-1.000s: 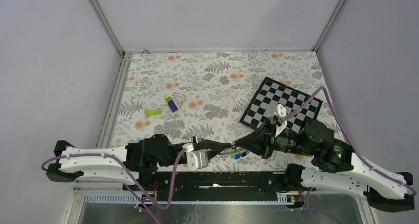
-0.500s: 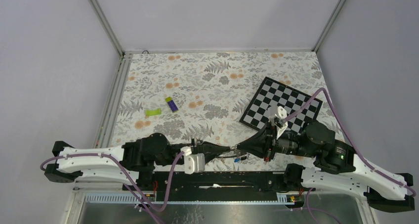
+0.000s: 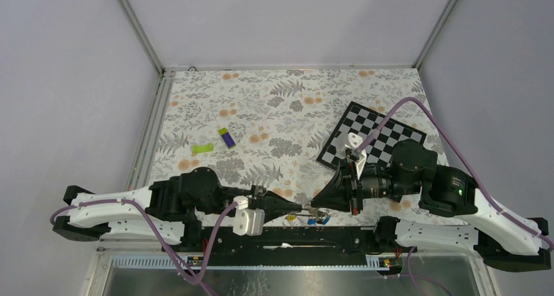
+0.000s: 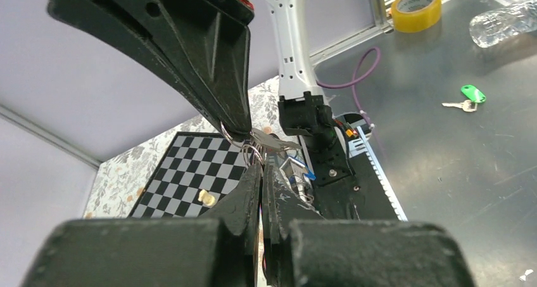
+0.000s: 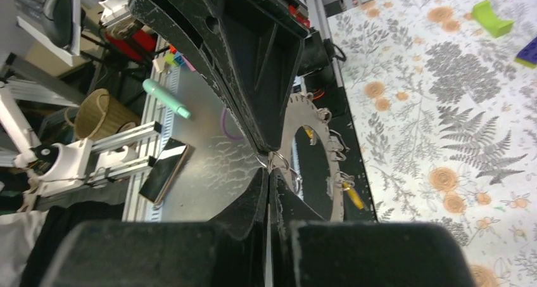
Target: Remove the keys from the keyring
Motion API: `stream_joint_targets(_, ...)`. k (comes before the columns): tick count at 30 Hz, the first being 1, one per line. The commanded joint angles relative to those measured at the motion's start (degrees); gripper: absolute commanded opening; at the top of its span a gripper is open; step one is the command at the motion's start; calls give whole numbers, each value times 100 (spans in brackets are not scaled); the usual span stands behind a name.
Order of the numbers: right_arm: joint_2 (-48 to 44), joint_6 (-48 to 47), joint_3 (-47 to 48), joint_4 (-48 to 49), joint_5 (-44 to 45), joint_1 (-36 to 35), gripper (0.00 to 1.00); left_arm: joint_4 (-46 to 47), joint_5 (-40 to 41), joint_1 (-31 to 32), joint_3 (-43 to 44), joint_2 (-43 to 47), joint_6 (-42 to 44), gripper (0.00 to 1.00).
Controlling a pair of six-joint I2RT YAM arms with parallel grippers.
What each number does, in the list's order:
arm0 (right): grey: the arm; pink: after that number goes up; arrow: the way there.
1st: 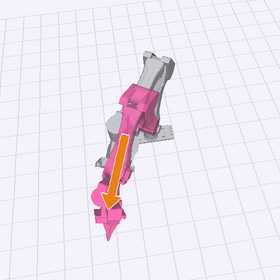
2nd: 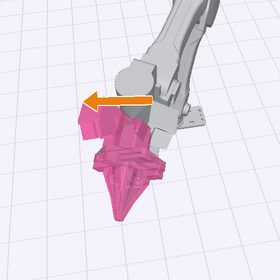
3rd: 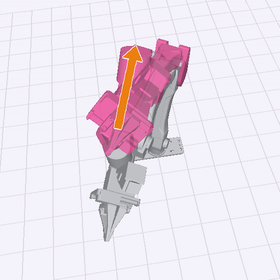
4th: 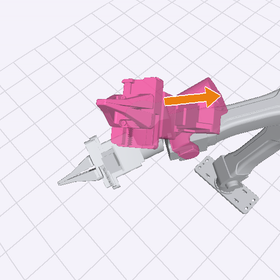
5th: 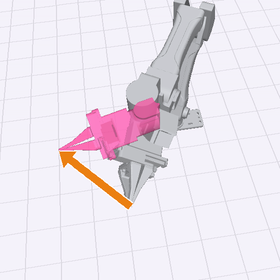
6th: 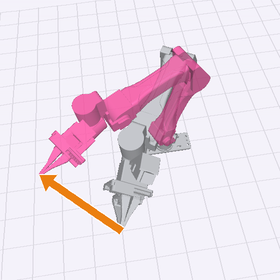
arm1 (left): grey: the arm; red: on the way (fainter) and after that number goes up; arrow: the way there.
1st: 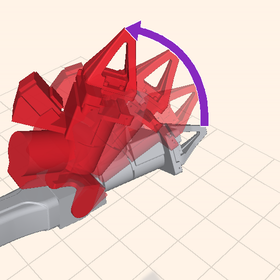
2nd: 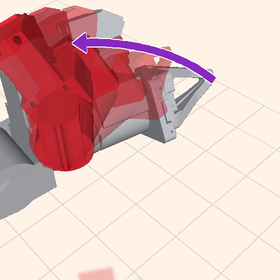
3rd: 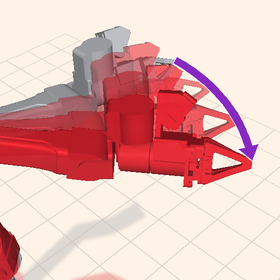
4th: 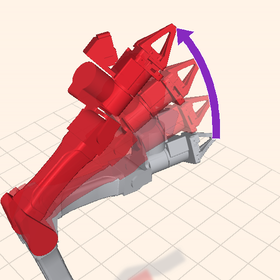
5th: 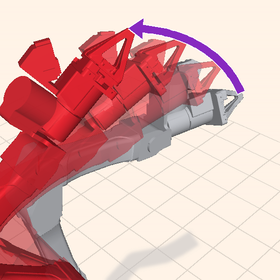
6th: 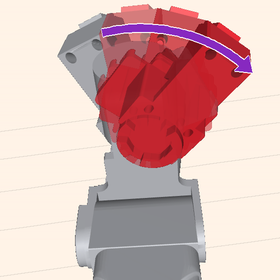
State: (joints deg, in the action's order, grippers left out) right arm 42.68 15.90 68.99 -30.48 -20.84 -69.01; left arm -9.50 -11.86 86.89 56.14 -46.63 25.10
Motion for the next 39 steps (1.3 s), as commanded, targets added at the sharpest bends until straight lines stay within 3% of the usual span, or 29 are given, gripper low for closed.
stream_joint_targets(1,190,171,804,-674,-489,-11,0,-894,-325,-23,369,-79,-47,0)
stream_joint_targets(11,633,529,1290,-1781,-955,-10,0,-2022,-285,-23,1020,-298,183,0)
stream_joint_targets(23,538,773,710,-1560,-1601,-16,0,-2828,-984,-23,1577,-809,221,0)
stream_joint_targets(30,400,705,505,-1304,-1370,-13,0,-2670,-866,-23,1293,-725,153,0)
stream_joint_targets(39,326,780,455,-1125,-900,-15,0,-1463,-64,-23,308,-94,-332,3)
